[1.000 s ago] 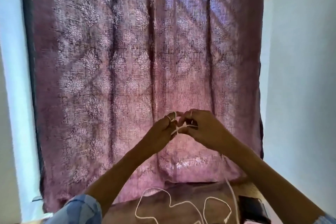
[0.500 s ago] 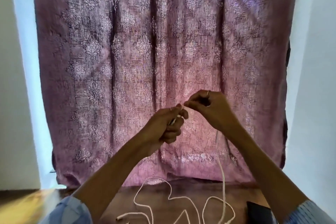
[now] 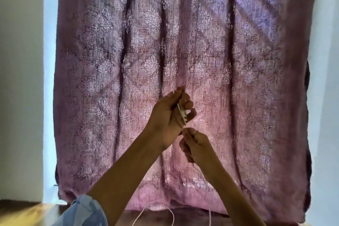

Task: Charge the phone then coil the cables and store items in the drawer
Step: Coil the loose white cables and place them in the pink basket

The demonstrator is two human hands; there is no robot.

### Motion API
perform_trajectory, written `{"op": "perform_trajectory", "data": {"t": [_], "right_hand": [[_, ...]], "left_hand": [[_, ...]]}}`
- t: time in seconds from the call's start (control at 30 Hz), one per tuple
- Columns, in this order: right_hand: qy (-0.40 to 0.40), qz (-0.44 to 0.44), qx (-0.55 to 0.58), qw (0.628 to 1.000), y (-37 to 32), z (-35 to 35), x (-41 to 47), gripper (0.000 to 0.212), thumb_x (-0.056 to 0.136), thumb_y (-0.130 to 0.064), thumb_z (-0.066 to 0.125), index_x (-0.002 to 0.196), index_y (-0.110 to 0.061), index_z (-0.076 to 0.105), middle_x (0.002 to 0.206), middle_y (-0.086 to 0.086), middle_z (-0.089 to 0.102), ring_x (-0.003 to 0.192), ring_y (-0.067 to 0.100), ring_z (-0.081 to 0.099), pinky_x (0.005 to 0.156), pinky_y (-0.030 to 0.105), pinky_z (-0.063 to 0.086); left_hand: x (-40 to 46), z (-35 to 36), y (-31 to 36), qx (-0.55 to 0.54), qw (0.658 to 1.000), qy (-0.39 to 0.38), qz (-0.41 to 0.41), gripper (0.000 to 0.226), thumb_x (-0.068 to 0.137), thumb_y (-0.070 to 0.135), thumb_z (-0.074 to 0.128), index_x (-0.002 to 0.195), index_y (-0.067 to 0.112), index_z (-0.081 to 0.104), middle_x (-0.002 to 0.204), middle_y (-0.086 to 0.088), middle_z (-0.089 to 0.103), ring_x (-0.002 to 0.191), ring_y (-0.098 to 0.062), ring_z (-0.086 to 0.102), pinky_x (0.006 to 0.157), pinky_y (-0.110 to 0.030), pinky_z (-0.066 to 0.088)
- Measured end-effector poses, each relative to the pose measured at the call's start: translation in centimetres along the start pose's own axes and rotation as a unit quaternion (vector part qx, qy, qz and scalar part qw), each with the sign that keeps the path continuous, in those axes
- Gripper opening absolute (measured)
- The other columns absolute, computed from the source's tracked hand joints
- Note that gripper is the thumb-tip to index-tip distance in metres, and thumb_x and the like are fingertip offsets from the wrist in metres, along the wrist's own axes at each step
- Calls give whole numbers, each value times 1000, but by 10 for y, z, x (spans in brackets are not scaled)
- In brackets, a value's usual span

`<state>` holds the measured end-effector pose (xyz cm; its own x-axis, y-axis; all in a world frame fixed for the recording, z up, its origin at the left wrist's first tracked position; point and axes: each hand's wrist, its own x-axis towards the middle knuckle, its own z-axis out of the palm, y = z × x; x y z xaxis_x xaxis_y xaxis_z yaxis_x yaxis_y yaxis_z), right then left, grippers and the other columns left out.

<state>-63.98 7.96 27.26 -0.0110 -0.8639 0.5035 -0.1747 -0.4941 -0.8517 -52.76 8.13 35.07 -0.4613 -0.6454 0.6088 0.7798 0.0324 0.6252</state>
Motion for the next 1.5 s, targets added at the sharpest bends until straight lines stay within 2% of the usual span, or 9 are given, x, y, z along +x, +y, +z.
{"op": "perform_trajectory", "data": {"t": [0.2,0.33,0.47,0.57,0.77,0.83,1.03,1.2,1.5], "right_hand": [[-61,-37,-161,984,-13,-3,-3,22,100,-22,41,102,-16,62,52,-2,50,34,3,35,38,14,29],[-73,5,-167,983,-26,-12,-3,18,95,-22,53,94,-10,66,53,2,60,30,12,41,38,23,38],[-57,-17,-254,965,-40,-20,-4,21,93,-19,57,73,-17,63,53,-2,61,37,13,51,53,29,49],[-28,-21,-244,969,-44,-29,-3,18,89,-13,61,72,-11,67,59,1,64,44,15,52,52,29,48],[21,-73,-264,962,-55,-45,-5,7,78,-17,74,86,-17,73,70,8,69,57,17,57,57,27,46],[22,-110,-304,946,-60,-50,-7,9,79,-21,74,85,-28,72,77,-5,72,70,7,65,66,18,50],[-7,-142,-253,957,-70,-58,-11,11,79,-15,72,88,-20,71,83,-7,69,79,4,65,77,18,52],[-31,-159,-182,970,-72,-63,-13,8,80,-4,69,84,-8,63,77,11,67,72,27,63,74,37,55],[-11,-161,114,980,-57,-54,-12,21,75,-26,66,84,-8,63,63,12,48,38,6,30,40,16,26]], "left_hand": [[5,-12,2,280,956,24,82,34,101,7,31,130,22,42,85,0,72,85,-18,68,93,-39,49],[3,-19,-4,543,827,-8,143,48,101,10,32,146,19,19,96,-3,63,89,-19,62,90,-29,47],[-4,-18,-10,691,719,-44,66,36,102,32,30,136,38,38,99,1,63,90,-21,61,80,-31,50],[-5,-21,-14,836,531,-100,98,70,94,17,44,150,33,4,108,2,65,88,-23,63,70,-33,47],[-3,-30,-11,879,453,-102,105,45,101,27,29,141,7,30,100,-14,64,88,-33,60,69,-36,42],[-1,-34,-10,865,470,-119,128,40,101,39,23,120,12,46,82,-6,59,73,-27,55,65,-35,42],[-6,-15,-3,700,703,-125,4,42,90,50,27,70,21,50,57,1,45,50,-9,41,54,-25,35],[-10,-10,-5,654,736,-164,-61,48,91,50,32,84,15,65,51,3,46,45,-9,41,51,-21,38],[-20,-2,-10,249,945,-149,-152,27,91,35,41,74,15,49,40,8,23,33,-3,13,37,-13,10]]}}
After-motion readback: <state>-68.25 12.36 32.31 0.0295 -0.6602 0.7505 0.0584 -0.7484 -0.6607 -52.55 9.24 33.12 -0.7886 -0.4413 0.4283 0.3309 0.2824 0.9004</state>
